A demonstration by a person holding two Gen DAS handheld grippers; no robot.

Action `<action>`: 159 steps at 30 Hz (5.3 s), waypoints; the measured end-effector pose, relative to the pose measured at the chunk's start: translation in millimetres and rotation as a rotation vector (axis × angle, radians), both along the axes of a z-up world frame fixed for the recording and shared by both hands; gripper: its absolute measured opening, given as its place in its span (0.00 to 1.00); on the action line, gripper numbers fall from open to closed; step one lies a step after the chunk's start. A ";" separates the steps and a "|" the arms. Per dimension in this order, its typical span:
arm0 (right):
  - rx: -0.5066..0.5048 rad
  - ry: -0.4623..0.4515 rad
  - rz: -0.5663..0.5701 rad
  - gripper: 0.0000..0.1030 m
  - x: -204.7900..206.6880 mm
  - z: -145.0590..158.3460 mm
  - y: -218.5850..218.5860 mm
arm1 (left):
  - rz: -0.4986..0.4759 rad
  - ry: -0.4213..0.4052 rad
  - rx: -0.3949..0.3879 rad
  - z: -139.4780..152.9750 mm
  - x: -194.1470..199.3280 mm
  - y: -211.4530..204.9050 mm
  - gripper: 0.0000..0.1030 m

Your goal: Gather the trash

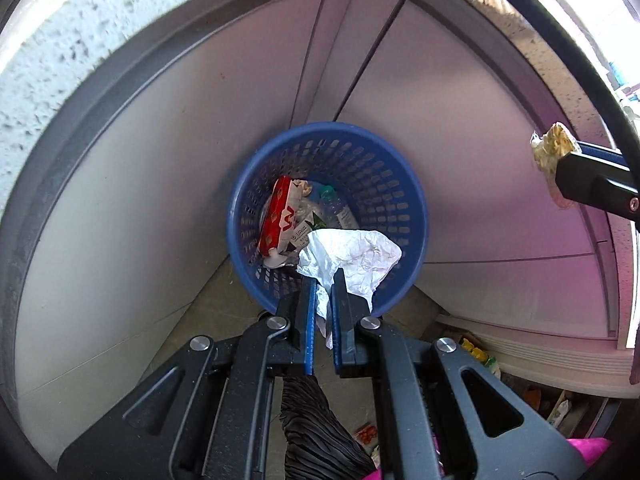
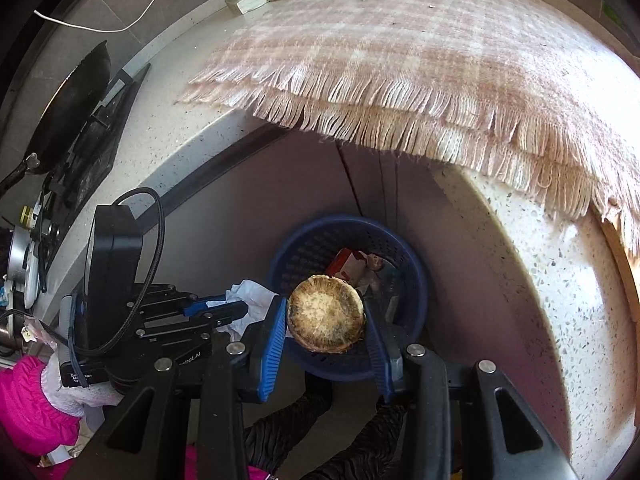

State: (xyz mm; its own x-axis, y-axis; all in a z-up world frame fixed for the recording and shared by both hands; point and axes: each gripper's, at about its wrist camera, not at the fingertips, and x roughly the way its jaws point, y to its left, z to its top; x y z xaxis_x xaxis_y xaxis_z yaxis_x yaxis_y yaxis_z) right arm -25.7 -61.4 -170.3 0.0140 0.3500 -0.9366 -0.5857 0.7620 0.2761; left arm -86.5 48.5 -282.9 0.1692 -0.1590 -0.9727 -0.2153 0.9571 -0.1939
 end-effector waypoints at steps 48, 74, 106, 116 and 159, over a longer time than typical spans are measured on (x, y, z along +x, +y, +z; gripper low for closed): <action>0.025 -0.069 0.004 0.50 18.7 27.6 3.0 | 0.008 -0.041 0.079 35.3 21.5 2.2 0.30; 0.158 -0.305 -0.144 0.74 50.5 166.1 -79.2 | -0.003 -0.414 0.160 206.0 53.8 -35.3 0.59; 0.235 -0.440 -0.258 0.86 86.6 218.4 -122.0 | 0.060 -0.588 0.301 300.4 96.5 -60.8 0.98; 0.232 -0.428 -0.262 0.86 87.3 215.0 -123.0 | 0.063 -0.579 0.296 300.7 97.3 -59.3 0.98; 0.234 -0.406 -0.286 0.86 89.0 210.2 -128.0 | 0.062 -0.561 0.272 296.1 102.4 -62.4 0.98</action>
